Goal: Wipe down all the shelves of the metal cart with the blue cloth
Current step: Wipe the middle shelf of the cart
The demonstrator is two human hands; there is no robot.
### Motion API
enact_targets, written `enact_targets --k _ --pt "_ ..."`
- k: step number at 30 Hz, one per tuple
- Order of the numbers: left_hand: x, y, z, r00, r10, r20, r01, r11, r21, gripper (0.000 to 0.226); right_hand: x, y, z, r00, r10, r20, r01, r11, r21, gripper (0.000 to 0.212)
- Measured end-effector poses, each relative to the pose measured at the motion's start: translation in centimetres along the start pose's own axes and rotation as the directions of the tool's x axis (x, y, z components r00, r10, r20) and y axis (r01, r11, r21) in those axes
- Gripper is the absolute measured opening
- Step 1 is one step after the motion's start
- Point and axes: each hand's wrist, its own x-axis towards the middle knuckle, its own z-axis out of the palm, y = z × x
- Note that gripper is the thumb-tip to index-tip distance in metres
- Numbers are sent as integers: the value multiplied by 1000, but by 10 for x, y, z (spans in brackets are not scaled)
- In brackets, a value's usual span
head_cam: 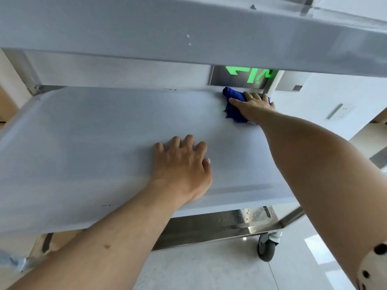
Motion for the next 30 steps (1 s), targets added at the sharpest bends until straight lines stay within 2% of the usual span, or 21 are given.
enact_targets --k 12,24,30 --pt "2 0 -1 1000 -11 13 12 1000 -13 37 -71 42 -7 999 41 -28 -41 999 -15 75" --pt "4 0 -2 998 -11 66 11 1000 -8 43 -198 85 -12 993 109 -44 -111 993 -41 85" --pt "3 0 -5 998 -4 65 6 1000 -27 42 -237 85 -7 976 207 -62 -208 978 -13 84"
